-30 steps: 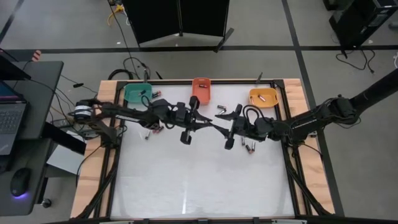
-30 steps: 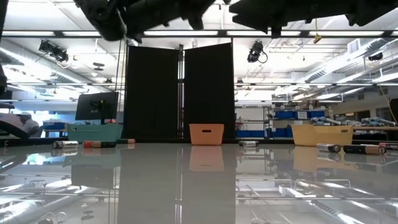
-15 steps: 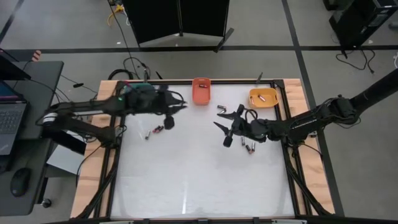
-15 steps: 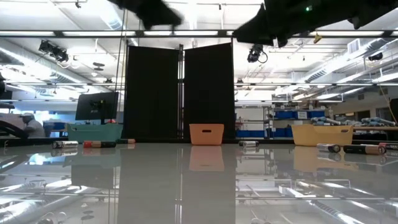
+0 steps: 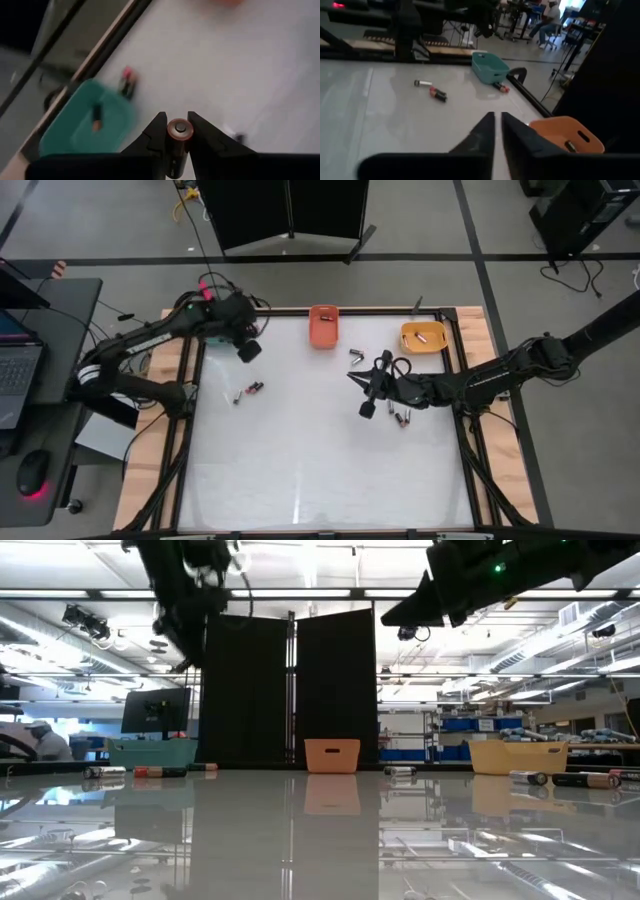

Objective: Sort batteries
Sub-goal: Put the top right copper battery into the green container

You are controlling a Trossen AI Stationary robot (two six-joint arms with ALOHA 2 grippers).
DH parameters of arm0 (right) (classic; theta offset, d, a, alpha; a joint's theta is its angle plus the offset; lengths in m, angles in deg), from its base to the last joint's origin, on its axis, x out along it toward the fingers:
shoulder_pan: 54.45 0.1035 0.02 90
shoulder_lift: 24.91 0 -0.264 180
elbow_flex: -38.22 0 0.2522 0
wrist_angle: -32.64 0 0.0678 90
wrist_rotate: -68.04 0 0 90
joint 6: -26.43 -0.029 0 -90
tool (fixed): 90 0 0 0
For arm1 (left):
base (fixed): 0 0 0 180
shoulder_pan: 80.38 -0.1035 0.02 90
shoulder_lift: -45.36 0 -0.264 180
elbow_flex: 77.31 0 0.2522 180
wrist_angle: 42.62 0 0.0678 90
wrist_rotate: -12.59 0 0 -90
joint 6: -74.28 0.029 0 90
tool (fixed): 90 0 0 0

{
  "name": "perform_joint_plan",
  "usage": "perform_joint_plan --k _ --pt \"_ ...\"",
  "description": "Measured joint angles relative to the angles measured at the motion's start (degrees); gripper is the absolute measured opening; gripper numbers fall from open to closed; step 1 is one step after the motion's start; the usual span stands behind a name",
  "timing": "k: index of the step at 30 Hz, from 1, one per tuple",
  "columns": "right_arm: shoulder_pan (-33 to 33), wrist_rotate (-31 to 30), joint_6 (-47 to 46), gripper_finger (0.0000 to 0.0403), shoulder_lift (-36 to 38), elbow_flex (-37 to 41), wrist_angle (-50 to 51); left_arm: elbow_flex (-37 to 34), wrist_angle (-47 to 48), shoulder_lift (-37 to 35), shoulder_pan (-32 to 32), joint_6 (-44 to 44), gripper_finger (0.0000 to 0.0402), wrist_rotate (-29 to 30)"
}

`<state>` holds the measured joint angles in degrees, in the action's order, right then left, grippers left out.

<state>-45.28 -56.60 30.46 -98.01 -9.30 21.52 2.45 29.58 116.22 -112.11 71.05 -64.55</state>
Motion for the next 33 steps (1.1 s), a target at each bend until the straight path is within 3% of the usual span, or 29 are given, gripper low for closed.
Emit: perform_joint_plan --k 2,7,13,25,33 --pt "0.0 0.0 0.0 0.0011 0.0 0.0 1.3 0.0 0.5 2.6 -3.1 1.7 0.0056 1.2" --pt "0.0 0.1 -2.7 0.0026 0.0 0.0 4.0 0.0 -1.0 9.7 -9.5 5.8 0.0056 1.5" --pt "0.0 0.2 -4.1 0.0008 0.0 0.0 6.2 0.0 -2.3 17.2 -17.2 10.3 0.0056 1.5" --pt "0.2 0.2 -5.4 0.0007 0.0 0.0 8.6 0.0 -5.8 24.0 -27.6 9.1 0.0056 1.5" --pt "0.2 0.2 -5.6 0.0015 0.0 0.0 8.8 -1.6 -7.9 25.9 -30.2 7.7 0.0056 1.5"
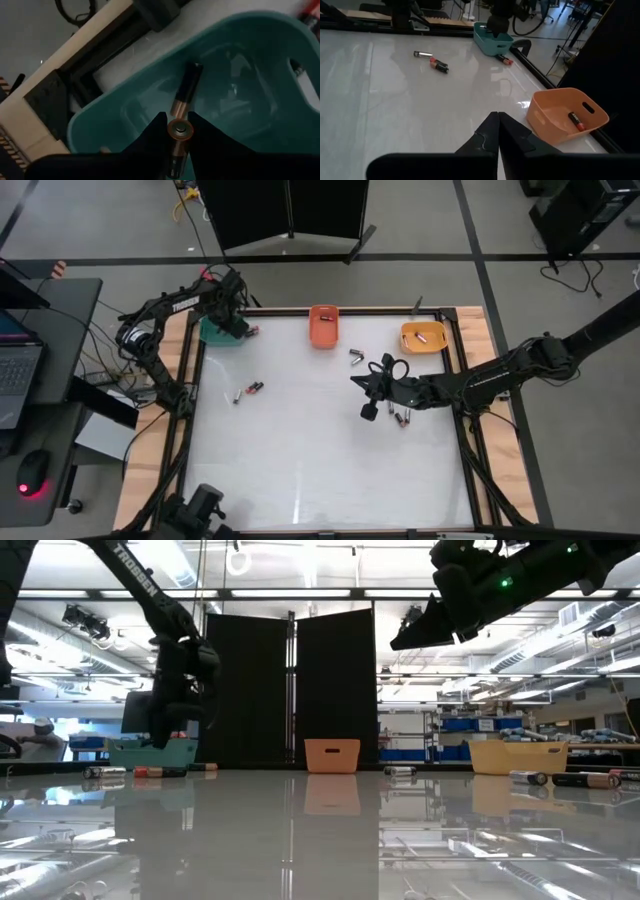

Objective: Sort batteries
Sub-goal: Put the top right copper battery into the green container

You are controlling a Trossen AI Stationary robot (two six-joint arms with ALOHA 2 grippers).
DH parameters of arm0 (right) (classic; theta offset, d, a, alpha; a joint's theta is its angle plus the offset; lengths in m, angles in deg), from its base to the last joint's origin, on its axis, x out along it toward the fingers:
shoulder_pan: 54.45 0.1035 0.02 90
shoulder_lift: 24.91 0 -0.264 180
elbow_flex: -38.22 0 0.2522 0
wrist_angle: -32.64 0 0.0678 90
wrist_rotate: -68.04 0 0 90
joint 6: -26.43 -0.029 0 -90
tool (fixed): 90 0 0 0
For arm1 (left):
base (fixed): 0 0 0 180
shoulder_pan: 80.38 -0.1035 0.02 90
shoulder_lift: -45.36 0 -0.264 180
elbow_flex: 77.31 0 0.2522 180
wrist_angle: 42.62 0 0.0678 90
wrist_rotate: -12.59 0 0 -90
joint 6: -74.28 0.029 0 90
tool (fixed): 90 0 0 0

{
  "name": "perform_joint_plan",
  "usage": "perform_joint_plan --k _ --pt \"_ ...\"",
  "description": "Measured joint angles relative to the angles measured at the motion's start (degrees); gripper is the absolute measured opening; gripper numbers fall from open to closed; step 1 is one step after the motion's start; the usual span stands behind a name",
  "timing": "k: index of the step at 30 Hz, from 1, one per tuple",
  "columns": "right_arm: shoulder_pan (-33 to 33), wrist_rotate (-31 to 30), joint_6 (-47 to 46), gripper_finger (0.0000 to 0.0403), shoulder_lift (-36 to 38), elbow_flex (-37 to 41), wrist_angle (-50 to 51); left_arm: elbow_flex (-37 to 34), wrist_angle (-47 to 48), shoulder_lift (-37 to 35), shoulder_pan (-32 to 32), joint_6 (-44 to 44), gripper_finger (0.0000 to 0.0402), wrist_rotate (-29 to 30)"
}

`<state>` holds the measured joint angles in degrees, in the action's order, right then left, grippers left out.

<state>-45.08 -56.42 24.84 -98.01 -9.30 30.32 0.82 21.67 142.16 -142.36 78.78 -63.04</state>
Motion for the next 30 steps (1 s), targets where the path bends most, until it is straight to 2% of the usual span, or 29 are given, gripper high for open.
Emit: perform_joint_plan --k 6,17,23,30 --pt "0.0 0.0 0.0 0.0009 0.0 0.0 0.0 -3.7 -3.2 0.0 -0.5 -0.7 0.0056 0.0" --pt "0.0 0.0 0.1 0.0012 0.0 0.0 -0.5 -3.8 -5.1 0.0 -0.1 -3.3 0.0056 0.2" --pt "0.0 0.0 0.1 0.0013 0.0 0.0 -0.5 -3.8 -5.1 0.0 0.6 -3.2 0.0087 0.1" --pt "0.0 0.0 0.2 0.0013 0.0 0.0 -0.5 -3.8 -5.1 0.0 0.6 -3.3 0.0095 0.4"
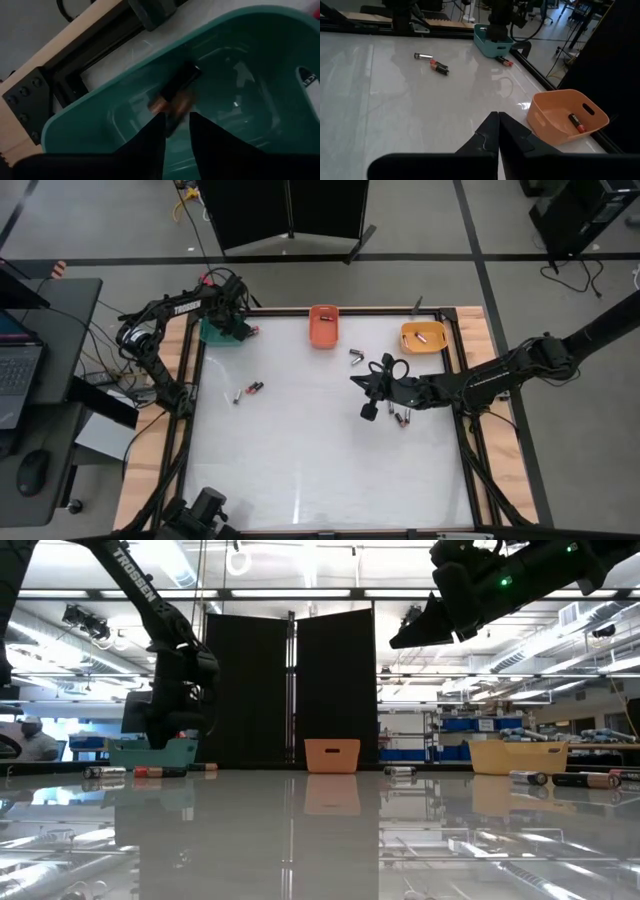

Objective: Sort batteries
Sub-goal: Put the top right copper battery into the green container, then put the bottom left red battery into the orange container

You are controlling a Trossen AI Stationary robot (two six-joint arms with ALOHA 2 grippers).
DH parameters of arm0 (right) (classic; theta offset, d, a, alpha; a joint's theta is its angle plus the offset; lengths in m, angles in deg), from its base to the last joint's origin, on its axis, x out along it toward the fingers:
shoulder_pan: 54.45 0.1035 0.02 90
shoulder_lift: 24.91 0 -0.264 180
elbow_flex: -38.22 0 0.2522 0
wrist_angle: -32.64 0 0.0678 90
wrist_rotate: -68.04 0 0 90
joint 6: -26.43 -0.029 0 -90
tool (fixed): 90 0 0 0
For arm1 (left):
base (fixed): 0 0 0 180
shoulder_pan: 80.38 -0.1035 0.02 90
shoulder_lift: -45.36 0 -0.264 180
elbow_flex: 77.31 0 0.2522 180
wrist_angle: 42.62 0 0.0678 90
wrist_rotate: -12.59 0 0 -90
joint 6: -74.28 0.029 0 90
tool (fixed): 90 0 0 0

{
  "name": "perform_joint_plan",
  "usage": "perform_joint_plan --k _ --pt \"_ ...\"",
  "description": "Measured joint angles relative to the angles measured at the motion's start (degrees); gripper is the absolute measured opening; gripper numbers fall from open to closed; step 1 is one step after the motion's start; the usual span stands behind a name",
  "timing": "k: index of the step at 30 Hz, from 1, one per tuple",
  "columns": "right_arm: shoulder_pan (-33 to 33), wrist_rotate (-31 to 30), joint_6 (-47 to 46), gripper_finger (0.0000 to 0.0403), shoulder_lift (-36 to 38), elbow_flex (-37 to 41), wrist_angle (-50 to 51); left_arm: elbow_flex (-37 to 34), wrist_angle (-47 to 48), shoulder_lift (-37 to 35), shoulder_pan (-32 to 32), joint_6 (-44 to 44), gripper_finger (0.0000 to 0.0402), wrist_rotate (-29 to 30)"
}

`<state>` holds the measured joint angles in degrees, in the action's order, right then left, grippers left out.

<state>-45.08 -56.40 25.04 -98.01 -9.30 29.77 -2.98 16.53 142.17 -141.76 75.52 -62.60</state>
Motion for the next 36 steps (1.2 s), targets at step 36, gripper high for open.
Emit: perform_joint_plan --k 36 --pt "0.0 0.2 -2.1 0.0015 0.0 0.0 0.7 -9.4 -6.4 -23.8 35.4 -6.7 0.0057 0.1"
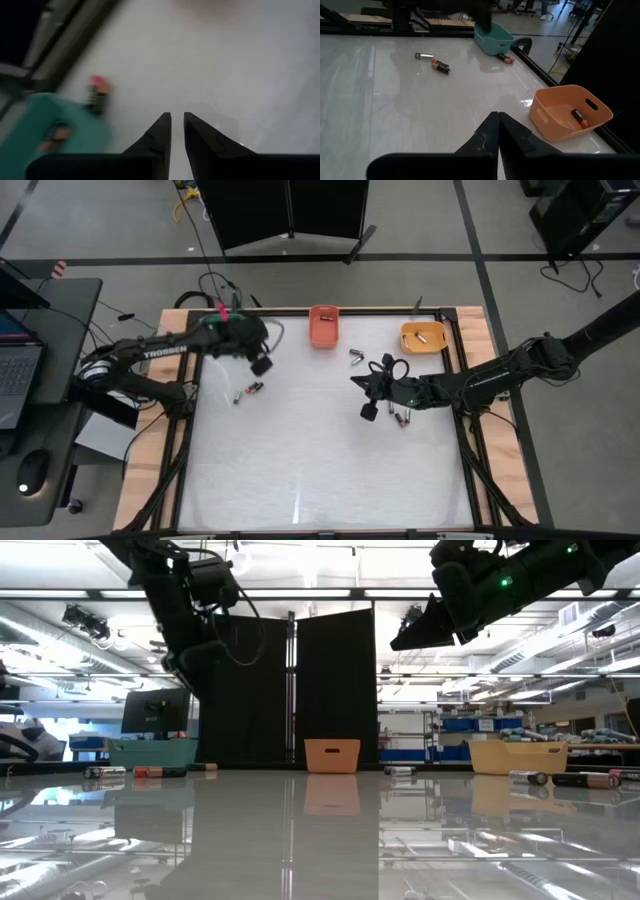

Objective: Sort batteries
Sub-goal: Put the bottom left red battery into the orange container

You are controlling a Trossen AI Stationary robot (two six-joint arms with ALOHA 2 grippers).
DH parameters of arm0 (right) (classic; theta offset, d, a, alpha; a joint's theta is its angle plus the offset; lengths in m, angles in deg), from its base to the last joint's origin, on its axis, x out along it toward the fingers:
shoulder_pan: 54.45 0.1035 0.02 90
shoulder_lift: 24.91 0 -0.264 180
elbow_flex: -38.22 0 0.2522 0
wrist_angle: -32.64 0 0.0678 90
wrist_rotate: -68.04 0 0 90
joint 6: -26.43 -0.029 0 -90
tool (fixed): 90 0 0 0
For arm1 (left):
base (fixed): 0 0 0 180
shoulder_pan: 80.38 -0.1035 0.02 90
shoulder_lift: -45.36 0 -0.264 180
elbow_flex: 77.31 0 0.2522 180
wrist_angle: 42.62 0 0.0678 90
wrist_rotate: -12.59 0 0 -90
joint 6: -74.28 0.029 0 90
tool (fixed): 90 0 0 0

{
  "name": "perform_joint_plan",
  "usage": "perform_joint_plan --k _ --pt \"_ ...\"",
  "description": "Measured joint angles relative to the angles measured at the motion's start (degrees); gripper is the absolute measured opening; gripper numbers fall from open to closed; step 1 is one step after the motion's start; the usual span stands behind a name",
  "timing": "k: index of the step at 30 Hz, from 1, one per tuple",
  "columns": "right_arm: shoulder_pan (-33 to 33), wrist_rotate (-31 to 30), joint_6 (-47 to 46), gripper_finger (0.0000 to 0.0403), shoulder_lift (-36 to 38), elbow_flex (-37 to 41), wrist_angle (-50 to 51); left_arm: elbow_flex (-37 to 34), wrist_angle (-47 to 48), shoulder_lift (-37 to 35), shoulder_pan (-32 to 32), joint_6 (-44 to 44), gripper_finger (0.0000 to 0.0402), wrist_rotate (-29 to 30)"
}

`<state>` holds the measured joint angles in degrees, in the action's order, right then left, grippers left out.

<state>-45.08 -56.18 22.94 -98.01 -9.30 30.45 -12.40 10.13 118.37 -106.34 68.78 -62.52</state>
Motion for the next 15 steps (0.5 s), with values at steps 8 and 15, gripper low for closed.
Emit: perform_joint_plan --k 8,15 --pt "0.0 1.3 0.0 0.0022 0.0 0.0 0.0 -7.7 -2.8 0.0 13.0 -13.9 0.0057 -1.1" --pt "0.0 1.4 0.0 0.002 0.0 0.0 0.0 -11.8 -2.2 0.0 19.3 -25.2 0.0058 -1.1"
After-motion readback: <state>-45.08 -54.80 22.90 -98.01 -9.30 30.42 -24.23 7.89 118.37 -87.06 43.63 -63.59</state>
